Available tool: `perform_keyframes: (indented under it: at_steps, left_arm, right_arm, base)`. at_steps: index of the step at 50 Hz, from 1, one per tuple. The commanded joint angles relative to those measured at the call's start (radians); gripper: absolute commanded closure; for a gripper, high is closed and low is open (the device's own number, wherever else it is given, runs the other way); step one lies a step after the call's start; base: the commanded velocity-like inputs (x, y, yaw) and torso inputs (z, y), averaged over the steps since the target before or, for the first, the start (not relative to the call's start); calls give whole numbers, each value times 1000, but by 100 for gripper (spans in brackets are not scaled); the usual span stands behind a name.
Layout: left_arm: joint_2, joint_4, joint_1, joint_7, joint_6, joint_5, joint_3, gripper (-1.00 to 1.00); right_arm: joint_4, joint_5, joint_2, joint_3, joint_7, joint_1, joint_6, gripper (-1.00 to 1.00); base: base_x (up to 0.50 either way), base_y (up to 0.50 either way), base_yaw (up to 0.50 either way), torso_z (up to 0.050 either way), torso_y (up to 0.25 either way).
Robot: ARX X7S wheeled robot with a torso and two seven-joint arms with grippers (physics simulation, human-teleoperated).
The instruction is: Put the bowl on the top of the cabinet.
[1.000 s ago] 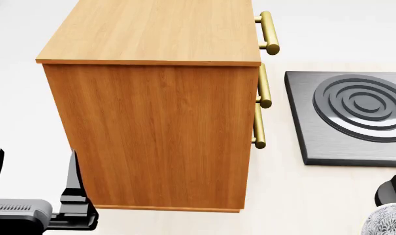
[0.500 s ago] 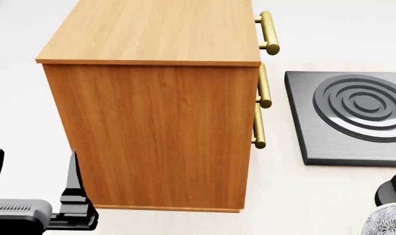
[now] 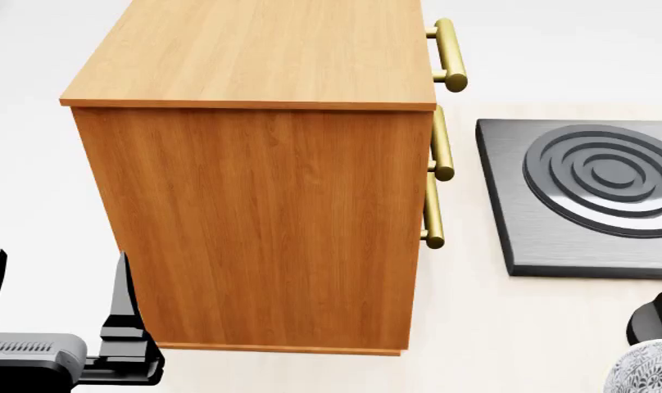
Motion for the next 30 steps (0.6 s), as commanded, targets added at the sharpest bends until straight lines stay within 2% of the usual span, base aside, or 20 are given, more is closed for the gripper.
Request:
perform_keyframes:
  at_steps: [1,30]
  left_arm:
    - [-3,5,0,-4,-3,-3,1,-100]
    - [-7,1,-3,-8,2,-8,5,-100]
  right_arm:
    - [9,-3,-3,-2,-4,3,-2,-100]
    - [57,-24,-28,-23,-24,31,-8,-100]
  base:
    - [0,0,0,0,0]
    - [0,0,0,0,0]
